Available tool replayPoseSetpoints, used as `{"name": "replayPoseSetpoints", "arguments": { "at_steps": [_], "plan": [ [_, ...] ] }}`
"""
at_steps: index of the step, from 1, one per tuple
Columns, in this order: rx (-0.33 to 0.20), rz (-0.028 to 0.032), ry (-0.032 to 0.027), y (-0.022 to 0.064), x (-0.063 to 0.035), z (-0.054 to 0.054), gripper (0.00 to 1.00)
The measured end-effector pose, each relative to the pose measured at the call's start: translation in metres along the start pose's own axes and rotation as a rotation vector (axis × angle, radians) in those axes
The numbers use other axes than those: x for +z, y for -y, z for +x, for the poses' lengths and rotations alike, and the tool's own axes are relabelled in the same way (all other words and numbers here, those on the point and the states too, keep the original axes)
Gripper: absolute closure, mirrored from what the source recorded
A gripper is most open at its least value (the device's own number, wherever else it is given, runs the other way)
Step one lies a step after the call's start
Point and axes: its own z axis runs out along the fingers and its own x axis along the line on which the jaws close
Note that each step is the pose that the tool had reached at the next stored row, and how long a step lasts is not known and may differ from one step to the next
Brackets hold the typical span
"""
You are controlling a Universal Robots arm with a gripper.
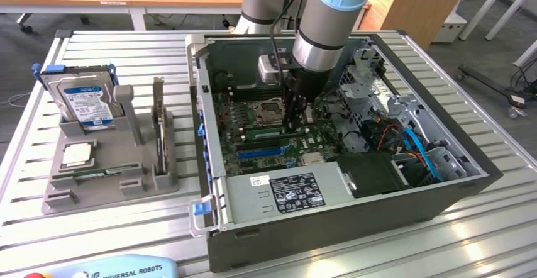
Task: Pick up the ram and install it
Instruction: 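Insert the ram into the slot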
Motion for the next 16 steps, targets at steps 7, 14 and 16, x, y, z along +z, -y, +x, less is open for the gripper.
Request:
{"name": "replayPoseSetpoints", "arguments": {
  "at_steps": [7, 14, 16],
  "plan": [
    [0.000, 0.0000, 0.0000, -0.0005, -0.0121, 0.000, 0.74],
    [0.000, 0.0000, 0.0000, -0.0009, -0.0221, -0.001, 0.74],
    [0.000, 0.0000, 0.0000, -0.0011, -0.0256, -0.001, 0.74]
  ]
}}
